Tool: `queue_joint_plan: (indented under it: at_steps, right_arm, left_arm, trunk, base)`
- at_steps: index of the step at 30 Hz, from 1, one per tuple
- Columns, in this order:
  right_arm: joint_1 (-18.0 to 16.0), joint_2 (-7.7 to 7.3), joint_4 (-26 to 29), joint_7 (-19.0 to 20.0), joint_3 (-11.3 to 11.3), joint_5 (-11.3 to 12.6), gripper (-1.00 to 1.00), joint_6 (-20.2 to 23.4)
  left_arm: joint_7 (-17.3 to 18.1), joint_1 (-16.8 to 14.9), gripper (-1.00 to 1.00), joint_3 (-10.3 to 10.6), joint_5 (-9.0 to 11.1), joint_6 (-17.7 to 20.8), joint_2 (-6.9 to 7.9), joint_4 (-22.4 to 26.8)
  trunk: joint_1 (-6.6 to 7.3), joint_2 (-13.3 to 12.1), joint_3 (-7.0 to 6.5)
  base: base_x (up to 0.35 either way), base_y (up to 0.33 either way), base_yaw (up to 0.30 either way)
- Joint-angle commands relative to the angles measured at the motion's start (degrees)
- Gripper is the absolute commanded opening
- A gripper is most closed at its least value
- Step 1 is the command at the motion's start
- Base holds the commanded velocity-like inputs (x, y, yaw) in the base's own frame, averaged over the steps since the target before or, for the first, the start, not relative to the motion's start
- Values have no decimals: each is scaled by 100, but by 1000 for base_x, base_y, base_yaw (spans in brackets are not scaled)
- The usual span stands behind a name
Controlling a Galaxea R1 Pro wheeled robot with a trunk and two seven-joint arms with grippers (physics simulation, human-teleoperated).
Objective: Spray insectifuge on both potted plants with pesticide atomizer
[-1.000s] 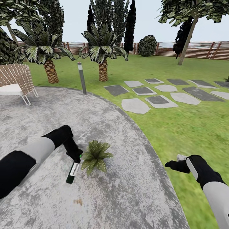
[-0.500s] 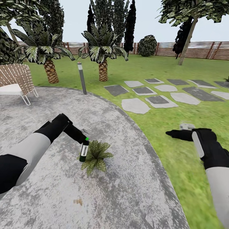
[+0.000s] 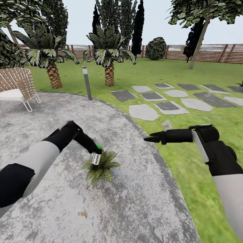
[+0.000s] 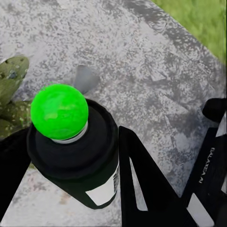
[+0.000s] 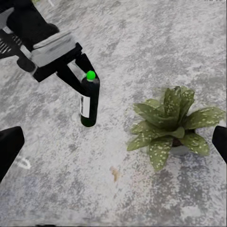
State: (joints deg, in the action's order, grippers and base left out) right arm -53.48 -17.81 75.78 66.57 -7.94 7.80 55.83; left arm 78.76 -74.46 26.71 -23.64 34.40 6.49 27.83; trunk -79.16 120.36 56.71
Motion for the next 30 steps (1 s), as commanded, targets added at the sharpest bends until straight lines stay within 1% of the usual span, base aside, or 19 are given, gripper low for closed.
queue_joint_plan:
  at_steps: [1,2,3,4,6,7,8,11,13,15,17,20,26,27,30]
  right_arm:
    - [-5,-8,49,142,-25,25,100,34]
    - [-5,-10,83,244,-34,24,100,33]
    - [-5,-11,151,336,-45,26,100,33]
    - [-5,-11,202,372,-50,27,100,33]
    - [-5,-12,307,425,-62,29,100,31]
    - [-5,-12,355,444,-71,29,100,27]
    - [-5,-12,378,450,-79,29,100,26]
    - [-5,-6,391,453,-87,29,100,24]
    - [-5,1,392,453,-92,26,100,24]
    - [-5,1,393,453,-93,23,100,20]
    - [-5,4,393,453,-94,24,100,20]
    - [-5,2,393,453,-94,21,100,22]
    - [-5,-3,393,453,-93,21,100,20]
    - [-5,-3,393,453,-93,21,-100,19]
    - [-4,-3,393,453,-90,20,-100,18]
  left_arm:
    - [41,2,-100,29,-23,-21,-63,11]
    - [51,5,-100,49,-24,-107,-129,13]
    - [60,7,-100,103,-26,-258,-229,16]
    - [63,10,-100,143,-24,-370,-300,18]
    - [68,89,-100,213,-23,-745,-538,20]
    - [64,193,-100,230,-25,-1087,-678,20]
    - [67,245,-100,236,-26,-1372,-723,20]
    - [75,276,-100,264,-27,-1703,-752,17]
    - [76,286,-100,386,-22,-1839,-760,13]
    - [89,328,-100,554,-24,-1892,-768,16]
    - [141,351,-100,674,-26,-1910,-771,19]
    - [167,359,-100,732,-32,-1917,-766,18]
    - [174,364,-100,746,-35,-1919,-766,15]
    - [174,367,-100,747,-35,-1919,-765,17]
    - [175,369,-100,748,-38,-1919,-765,12]
  trunk:
    - [1,2,5]
    - [1,2,5]
    - [1,2,5]
    - [1,2,5]
    - [1,2,5]
    - [1,2,5]
    - [1,2,5]
    - [1,2,5]
    - [1,2,5]
    - [1,2,5]
    - [1,2,5]
    - [1,2,5]
    - [1,2,5]
    - [1,2,5]
    - [1,2,5]
  base:
    - [0,0,0]
    - [0,0,0]
    - [0,0,0]
    - [0,0,0]
    - [0,0,0]
    - [0,0,0]
    - [0,0,0]
    - [0,0,0]
    - [0,0,0]
    - [0,0,0]
    - [0,0,0]
    - [0,0,0]
    - [0,0,0]
    - [0,0,0]
    - [0,0,0]
